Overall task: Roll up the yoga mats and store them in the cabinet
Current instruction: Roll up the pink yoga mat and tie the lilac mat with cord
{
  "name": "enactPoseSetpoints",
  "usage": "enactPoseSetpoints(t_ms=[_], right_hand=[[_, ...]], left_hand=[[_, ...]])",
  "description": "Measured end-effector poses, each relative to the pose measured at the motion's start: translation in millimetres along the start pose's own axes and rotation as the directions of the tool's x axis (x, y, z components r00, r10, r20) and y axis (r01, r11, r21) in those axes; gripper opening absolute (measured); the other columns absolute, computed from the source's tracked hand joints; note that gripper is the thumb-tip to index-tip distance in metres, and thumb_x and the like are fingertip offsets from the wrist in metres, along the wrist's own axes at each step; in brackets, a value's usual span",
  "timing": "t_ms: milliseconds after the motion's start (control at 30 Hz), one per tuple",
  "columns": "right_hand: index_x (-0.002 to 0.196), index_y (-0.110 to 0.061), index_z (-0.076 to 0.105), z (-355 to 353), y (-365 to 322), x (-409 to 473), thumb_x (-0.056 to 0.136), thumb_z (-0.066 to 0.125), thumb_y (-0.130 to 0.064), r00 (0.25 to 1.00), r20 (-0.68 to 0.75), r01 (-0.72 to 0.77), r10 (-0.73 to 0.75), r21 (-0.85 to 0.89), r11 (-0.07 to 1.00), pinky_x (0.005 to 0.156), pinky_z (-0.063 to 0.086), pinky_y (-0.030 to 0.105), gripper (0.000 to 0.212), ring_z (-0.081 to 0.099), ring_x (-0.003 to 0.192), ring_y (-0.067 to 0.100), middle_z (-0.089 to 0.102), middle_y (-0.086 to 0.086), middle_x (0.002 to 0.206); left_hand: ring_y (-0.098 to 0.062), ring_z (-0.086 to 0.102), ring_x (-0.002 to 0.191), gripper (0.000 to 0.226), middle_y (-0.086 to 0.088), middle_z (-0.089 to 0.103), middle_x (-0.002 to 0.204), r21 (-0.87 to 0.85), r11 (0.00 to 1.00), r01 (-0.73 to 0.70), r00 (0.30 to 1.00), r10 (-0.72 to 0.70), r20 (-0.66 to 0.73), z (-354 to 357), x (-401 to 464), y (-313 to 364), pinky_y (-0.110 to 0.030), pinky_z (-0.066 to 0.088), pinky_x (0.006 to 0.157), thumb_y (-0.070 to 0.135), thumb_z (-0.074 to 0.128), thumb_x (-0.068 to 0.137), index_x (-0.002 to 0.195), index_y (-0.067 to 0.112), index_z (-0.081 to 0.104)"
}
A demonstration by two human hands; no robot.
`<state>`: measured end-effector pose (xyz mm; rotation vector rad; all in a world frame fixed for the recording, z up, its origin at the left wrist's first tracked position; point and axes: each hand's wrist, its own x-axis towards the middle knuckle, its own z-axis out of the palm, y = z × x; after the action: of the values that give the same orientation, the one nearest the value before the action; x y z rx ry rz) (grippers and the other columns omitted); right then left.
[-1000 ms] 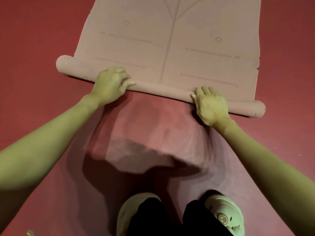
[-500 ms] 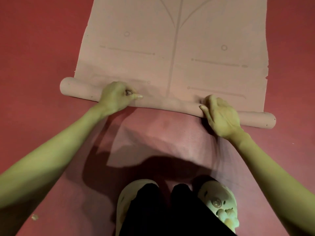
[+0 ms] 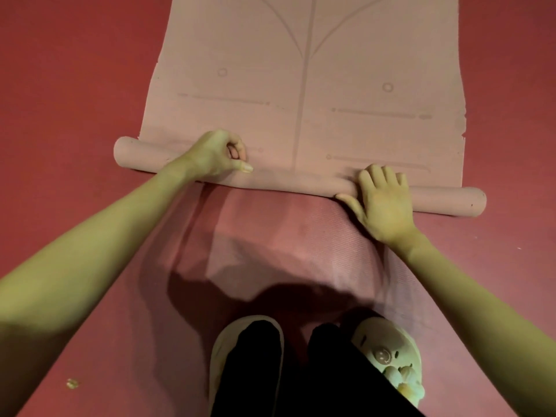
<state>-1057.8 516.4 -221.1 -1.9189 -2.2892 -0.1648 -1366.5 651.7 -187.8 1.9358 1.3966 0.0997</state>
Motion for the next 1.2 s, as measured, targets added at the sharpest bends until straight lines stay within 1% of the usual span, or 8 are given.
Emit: enactPoseSetpoints(t_ms=[133, 200, 467, 667, 833, 933, 1000, 1200], right_hand=[[0.087, -0.008, 0.053, 2, 5, 17, 0.098, 0.032, -0.05, 0.997, 0.017, 0.073, -0.073, -0.009, 0.997, 0.064, 0.042, 0.04, 0.048, 0.054, 0.074, 0.034, 0.057, 0.014, 0.084], [0.086, -0.007, 0.056, 4, 8, 22, 0.098, 0.032, -0.048, 0.996, 0.023, 0.086, -0.086, 0.008, 0.996, 0.061, 0.044, 0.04, 0.05, 0.056, 0.071, 0.035, 0.058, 0.015, 0.081], [0.101, -0.005, 0.054, 9, 13, 33, 0.093, 0.024, -0.058, 0.992, 0.125, -0.025, 0.01, 0.113, 0.993, 0.073, 0.044, 0.045, 0.062, 0.055, 0.082, 0.038, 0.058, 0.017, 0.092], [0.095, -0.008, 0.054, 8, -2, 44, 0.097, 0.032, -0.042, 0.997, 0.024, -0.078, 0.075, 0.178, 0.981, 0.073, 0.03, 0.04, 0.041, 0.05, 0.082, 0.035, 0.053, 0.015, 0.094], [0.093, -0.009, 0.051, 10, 4, 43, 0.094, 0.043, -0.058, 0.999, -0.025, 0.039, -0.035, 0.14, 0.989, 0.075, 0.034, 0.04, 0.049, 0.047, 0.082, 0.03, 0.051, 0.01, 0.091], [0.089, -0.007, 0.051, 9, 7, 54, 0.097, 0.035, -0.057, 0.994, -0.044, 0.102, -0.099, 0.073, 0.992, 0.068, 0.039, 0.042, 0.053, 0.05, 0.076, 0.033, 0.053, 0.013, 0.085], [0.087, -0.007, 0.051, 8, 9, 61, 0.098, 0.035, -0.054, 0.991, -0.025, 0.132, -0.131, 0.032, 0.991, 0.065, 0.041, 0.041, 0.051, 0.051, 0.073, 0.034, 0.053, 0.014, 0.082], [0.091, -0.007, 0.052, 4, 13, 75, 0.094, 0.029, -0.058, 0.984, 0.117, 0.118, -0.134, 0.142, 0.983, 0.067, 0.045, 0.041, 0.056, 0.056, 0.08, 0.036, 0.057, 0.015, 0.086]], left_hand=[[-0.018, 0.05, 0.069, 0.024, -0.003, 0.056, 0.075, 0.211, 0.952, -0.221, 0.914, 0.278, -0.296, 20, -26, -4, -0.033, 0.04, 0.07, 0.03, 0.067, 0.087, 0.079, 0.007, 0.063], [-0.025, 0.052, 0.082, 0.033, -0.008, 0.058, 0.086, 0.331, 0.921, -0.206, 0.88, 0.322, -0.349, 32, -40, -7, -0.034, 0.04, 0.077, 0.037, 0.055, 0.094, 0.087, 0.006, 0.063], [-0.026, 0.055, 0.082, 0.05, -0.008, 0.06, 0.087, 0.341, 0.892, -0.296, 0.903, 0.378, -0.205, 19, -20, -15, -0.032, 0.04, 0.075, 0.054, 0.052, 0.087, 0.091, 0.005, 0.064], [-0.021, 0.06, 0.088, 0.036, -0.003, 0.065, 0.095, 0.079, 0.989, -0.123, 0.978, 0.135, -0.158, 6, 14, -15, -0.035, 0.047, 0.085, 0.043, 0.077, 0.075, 0.09, 0.011, 0.069], [-0.016, 0.048, 0.088, 0.06, -0.003, 0.046, 0.102, 0.01, 0.991, -0.135, 0.965, 0.134, -0.226, 2, 23, -16, -0.034, 0.047, 0.09, 0.04, 0.087, 0.061, 0.105, 0.01, 0.061], [-0.02, 0.05, 0.085, 0.052, 0.001, 0.052, 0.09, 0.104, 0.982, -0.16, 0.938, 0.184, -0.295, 6, 22, -10, -0.038, 0.046, 0.083, 0.059, 0.068, 0.064, 0.088, 0.013, 0.062], [-0.024, 0.05, 0.082, 0.04, -0.002, 0.053, 0.084, 0.226, 0.945, -0.235, 0.878, 0.306, -0.368, 15, 14, -6, -0.041, 0.045, 0.078, 0.051, 0.06, 0.08, 0.082, 0.012, 0.06], [-0.027, 0.047, 0.094, 0.049, -0.006, 0.053, 0.105, 0.511, 0.822, -0.251, 0.847, 0.443, -0.296, 23, -8, -17, -0.042, 0.04, 0.082, 0.055, 0.05, 0.09, 0.103, 0.009, 0.06]])
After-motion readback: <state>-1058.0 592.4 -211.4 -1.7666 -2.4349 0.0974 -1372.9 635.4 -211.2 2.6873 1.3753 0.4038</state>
